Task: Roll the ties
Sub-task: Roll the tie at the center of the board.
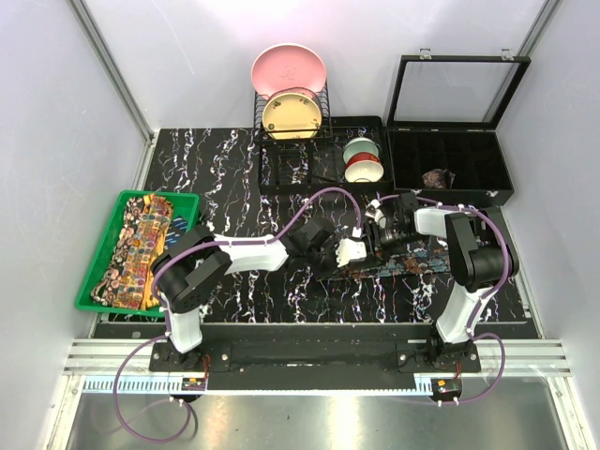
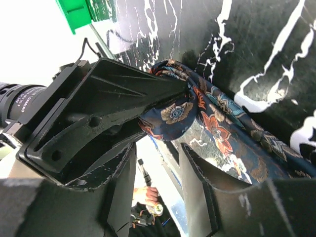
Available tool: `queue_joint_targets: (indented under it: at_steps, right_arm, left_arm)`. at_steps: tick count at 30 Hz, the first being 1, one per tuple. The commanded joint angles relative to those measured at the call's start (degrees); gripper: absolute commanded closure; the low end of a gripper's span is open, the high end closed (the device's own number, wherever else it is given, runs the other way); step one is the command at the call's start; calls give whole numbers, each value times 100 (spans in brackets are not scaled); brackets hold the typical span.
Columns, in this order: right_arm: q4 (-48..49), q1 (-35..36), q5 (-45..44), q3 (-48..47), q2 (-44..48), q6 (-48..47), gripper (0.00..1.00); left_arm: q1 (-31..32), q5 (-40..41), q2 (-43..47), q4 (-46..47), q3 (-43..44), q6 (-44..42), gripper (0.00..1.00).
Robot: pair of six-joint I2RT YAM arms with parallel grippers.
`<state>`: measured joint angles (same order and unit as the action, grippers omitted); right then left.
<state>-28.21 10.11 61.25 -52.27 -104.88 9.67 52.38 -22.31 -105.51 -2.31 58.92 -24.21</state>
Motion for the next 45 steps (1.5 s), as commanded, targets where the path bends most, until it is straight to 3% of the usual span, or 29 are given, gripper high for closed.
queue_joint_targets:
  at_steps: [1,10,14,15,16,20,24,28,45]
  right_arm:
    - [307,149,194,15,56,61,54]
    - [1071,430,54,182,-111,474,57]
    - [1046,457,-8,112,-217,439,77]
    - [1002,457,-17,94,-234,396,93]
    - [871,457,-95,25,-243,360,100]
    - [404,439,-596,-204,-252,62,100]
    - [149,439,-948,-301,-270,-35,100]
    - [-62,422,-1212,-345,-349,-36,100]
    - [-431,88,-1792,-442,-490,-36,100]
  left_arm:
    - [-53,-90,-145,-367,-3,-84,96]
    - [-79,-186,-154,-376,15,-102,96]
    - [-96,-187,-154,-402,15,-128,96]
    - [-105,-204,-154,-411,32,-119,96]
    - [-97,-204,-162,-411,32,-119,95]
    - [-105,-204,-110,-411,41,-137,87]
    - [-114,-231,-13,-367,67,-120,61]
    - [-105,-248,110,-174,129,38,48]
    - [-114,-327,373,28,287,267,29]
